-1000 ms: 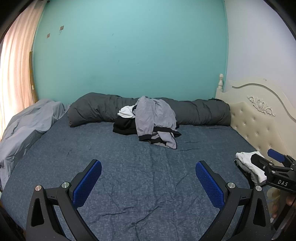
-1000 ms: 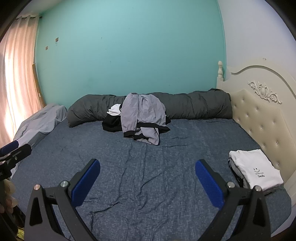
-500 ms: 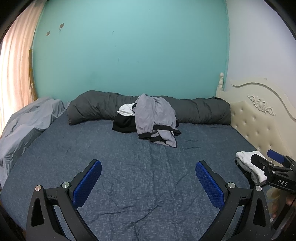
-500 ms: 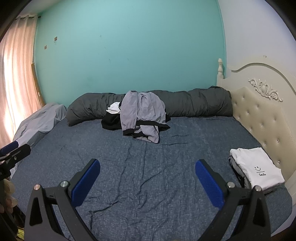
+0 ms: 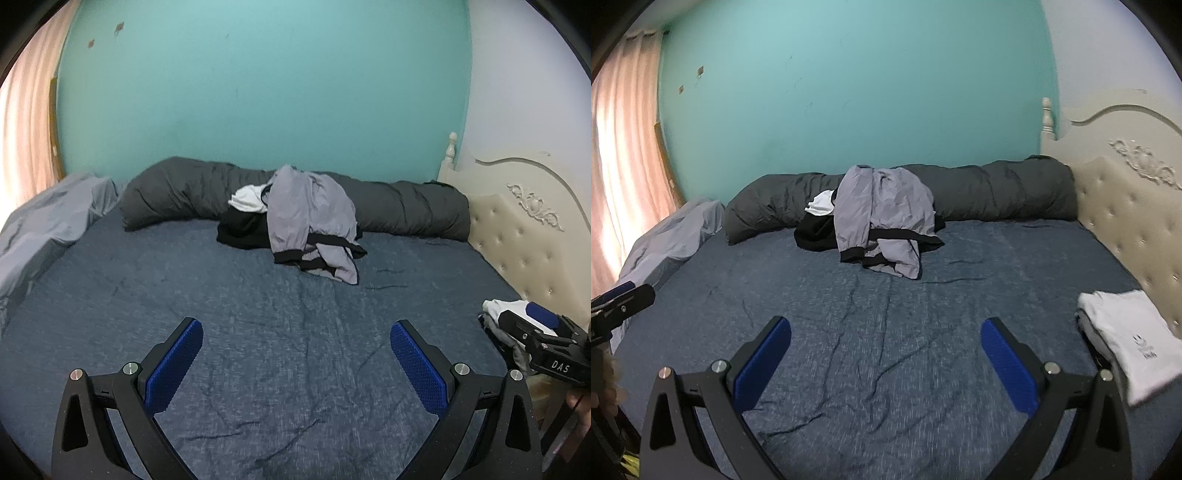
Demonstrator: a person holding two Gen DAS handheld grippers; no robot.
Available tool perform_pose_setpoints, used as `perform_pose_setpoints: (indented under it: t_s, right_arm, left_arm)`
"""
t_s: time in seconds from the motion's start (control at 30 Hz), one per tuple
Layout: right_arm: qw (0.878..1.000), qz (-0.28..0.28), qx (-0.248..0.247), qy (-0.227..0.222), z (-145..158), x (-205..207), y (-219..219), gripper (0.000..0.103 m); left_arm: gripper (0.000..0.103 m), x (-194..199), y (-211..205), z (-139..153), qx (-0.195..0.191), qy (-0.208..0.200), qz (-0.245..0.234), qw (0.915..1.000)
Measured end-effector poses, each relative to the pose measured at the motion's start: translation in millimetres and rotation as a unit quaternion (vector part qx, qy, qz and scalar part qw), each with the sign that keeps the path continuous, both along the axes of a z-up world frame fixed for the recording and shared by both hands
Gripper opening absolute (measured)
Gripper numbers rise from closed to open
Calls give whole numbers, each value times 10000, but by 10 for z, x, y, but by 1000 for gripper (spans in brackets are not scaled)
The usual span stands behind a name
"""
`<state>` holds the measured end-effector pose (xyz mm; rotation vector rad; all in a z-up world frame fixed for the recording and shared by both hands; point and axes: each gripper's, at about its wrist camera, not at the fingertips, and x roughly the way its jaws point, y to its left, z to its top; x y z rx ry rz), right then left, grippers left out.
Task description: Fold clothes
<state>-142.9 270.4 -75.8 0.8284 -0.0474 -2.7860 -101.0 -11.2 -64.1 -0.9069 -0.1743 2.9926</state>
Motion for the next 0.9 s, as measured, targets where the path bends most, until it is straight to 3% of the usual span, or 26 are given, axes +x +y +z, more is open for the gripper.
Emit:
perform_pose_setpoints:
  t_s: [0.2,0.67,0.9]
  right_arm:
    - [9997,134,123,-158,-329,-661,-84,103]
    - [9960,237,519,-683,-1265,-2685,-454,103]
    - [9919,364,622,-1046,-1486,-3386,-740,103]
  left_arm:
    - [103,-680,-120,-415,186,-246,3,9995]
    - [103,-2414,-443,-1390,399,-578,169,9974]
    - [103,-3032,-587,-1559,570,-744,242,9953]
